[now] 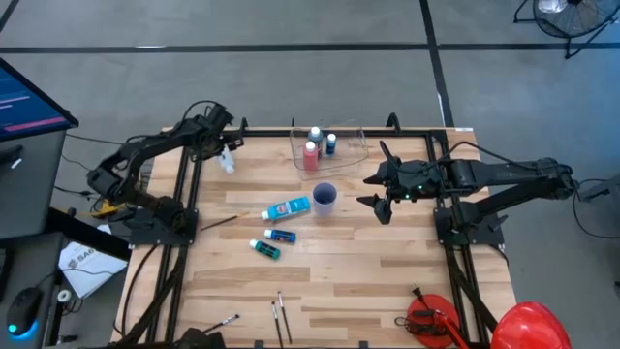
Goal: Pick & Place Paint Supplies
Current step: Put the white paint bottle into the transparent bin
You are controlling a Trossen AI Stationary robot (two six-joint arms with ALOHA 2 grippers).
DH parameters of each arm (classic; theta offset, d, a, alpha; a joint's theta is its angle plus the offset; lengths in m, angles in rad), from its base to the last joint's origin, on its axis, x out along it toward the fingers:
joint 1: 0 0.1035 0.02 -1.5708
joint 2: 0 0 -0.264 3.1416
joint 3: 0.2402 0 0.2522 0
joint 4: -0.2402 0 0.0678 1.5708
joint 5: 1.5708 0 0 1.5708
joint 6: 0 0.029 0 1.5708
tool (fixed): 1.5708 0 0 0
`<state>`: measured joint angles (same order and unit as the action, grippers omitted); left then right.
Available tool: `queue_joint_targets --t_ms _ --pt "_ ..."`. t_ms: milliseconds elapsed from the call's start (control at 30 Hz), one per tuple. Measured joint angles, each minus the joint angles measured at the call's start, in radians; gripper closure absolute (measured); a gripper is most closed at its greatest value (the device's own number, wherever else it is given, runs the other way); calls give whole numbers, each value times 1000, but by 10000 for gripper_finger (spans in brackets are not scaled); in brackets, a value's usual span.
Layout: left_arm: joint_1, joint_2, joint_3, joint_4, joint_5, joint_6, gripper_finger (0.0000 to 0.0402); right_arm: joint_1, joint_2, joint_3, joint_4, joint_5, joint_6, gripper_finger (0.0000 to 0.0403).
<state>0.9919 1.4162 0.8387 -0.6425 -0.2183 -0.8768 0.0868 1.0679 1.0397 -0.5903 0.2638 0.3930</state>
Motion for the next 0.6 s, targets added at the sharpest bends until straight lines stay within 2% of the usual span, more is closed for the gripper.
queue_joint_targets --t_ms 133,333,600 --pt "-3 33 0 4 -9 -16 124 0 0 0 0 0 0 120" --pt "-6 121 0 3 53 -73 124 0 0 0 0 0 0 120" --pt "-26 144 3 5 24 -100 128 6 0 0 -1 -2 22 120"
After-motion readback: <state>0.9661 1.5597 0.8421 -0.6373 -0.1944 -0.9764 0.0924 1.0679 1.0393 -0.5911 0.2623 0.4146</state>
